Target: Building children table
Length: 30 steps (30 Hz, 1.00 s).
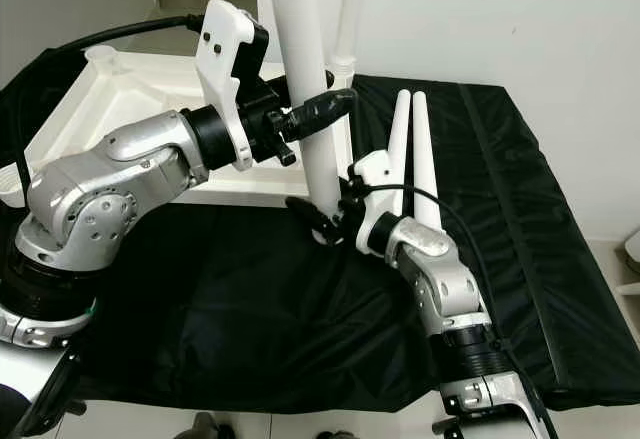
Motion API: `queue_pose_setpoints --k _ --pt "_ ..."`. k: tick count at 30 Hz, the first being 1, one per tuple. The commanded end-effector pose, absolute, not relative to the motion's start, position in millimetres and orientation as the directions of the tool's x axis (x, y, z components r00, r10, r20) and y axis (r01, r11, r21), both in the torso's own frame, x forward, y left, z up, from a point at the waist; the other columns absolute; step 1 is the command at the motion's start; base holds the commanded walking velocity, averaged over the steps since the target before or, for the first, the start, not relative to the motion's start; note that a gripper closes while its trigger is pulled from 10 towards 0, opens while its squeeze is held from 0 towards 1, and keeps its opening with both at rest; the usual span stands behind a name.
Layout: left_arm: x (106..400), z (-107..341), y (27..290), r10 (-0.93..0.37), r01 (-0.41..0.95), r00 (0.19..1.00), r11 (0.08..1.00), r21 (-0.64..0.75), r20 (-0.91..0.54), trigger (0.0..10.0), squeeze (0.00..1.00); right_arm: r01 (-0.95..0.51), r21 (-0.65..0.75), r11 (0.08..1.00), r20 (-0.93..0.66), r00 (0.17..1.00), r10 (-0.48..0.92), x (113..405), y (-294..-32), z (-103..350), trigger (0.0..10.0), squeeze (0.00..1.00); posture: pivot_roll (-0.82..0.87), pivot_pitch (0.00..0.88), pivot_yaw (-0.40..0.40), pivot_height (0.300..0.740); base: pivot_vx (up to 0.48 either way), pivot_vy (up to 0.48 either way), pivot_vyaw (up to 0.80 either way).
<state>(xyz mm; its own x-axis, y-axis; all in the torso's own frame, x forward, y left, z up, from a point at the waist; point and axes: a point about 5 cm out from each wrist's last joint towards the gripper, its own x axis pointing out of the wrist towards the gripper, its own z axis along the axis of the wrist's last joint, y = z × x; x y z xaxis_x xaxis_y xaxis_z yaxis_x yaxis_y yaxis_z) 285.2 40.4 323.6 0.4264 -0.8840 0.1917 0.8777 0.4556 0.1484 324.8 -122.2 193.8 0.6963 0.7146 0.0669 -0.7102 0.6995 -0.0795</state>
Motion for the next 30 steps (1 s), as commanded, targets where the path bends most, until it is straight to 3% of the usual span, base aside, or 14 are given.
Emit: queue_pose_setpoints --k 1,6,7,13,19,30 --pt "284.3 319.9 37.2 -0.895 0.886 0.418 0.439 0.148 0.156 10.0 0.00 -0.685 -0.070 0.725 0.101 0.718 0.689 327.4 -126.5 201.3 10.0 1.00 -0.01 0.085 -0.009 0.740 0.000 0.000 0.00" --pt "290.0 322.7 41.2 -0.868 0.861 0.476 0.493 0.130 0.140 10.0 0.00 -0.656 -0.084 0.750 0.126 0.739 0.661 328.2 -121.5 205.3 10.0 1.00 -0.01 0.078 -0.010 0.740 0.000 0.000 0.00" --pt "296.1 320.8 41.7 -0.855 0.842 0.508 0.519 0.147 0.106 10.0 0.00 -0.673 -0.100 0.733 0.132 0.721 0.680 325.2 -116.0 206.8 10.0 0.00 -0.01 0.075 -0.010 0.740 0.000 0.000 0.00" --pt "303.7 320.1 43.4 -0.831 0.820 0.549 0.556 0.135 0.087 10.0 0.00 -0.696 -0.114 0.708 0.133 0.696 0.706 321.8 -110.3 208.0 10.0 0.00 -0.01 0.072 -0.013 0.740 0.000 0.000 0.00" --pt "319.7 322.7 48.6 -0.764 0.761 0.642 0.645 0.072 0.063 10.0 0.00 -0.707 -0.145 0.693 0.121 0.682 0.721 318.1 -103.9 207.5 10.0 0.00 -0.01 0.066 -0.016 0.740 0.000 0.000 0.00" --pt "328.9 333.4 55.1 -0.705 0.704 0.704 0.709 0.046 0.089 10.0 0.00 -0.645 -0.126 0.753 0.108 0.746 0.657 313.9 -91.7 196.8 10.0 0.00 -0.01 0.057 -0.013 0.740 0.000 0.000 0.00"
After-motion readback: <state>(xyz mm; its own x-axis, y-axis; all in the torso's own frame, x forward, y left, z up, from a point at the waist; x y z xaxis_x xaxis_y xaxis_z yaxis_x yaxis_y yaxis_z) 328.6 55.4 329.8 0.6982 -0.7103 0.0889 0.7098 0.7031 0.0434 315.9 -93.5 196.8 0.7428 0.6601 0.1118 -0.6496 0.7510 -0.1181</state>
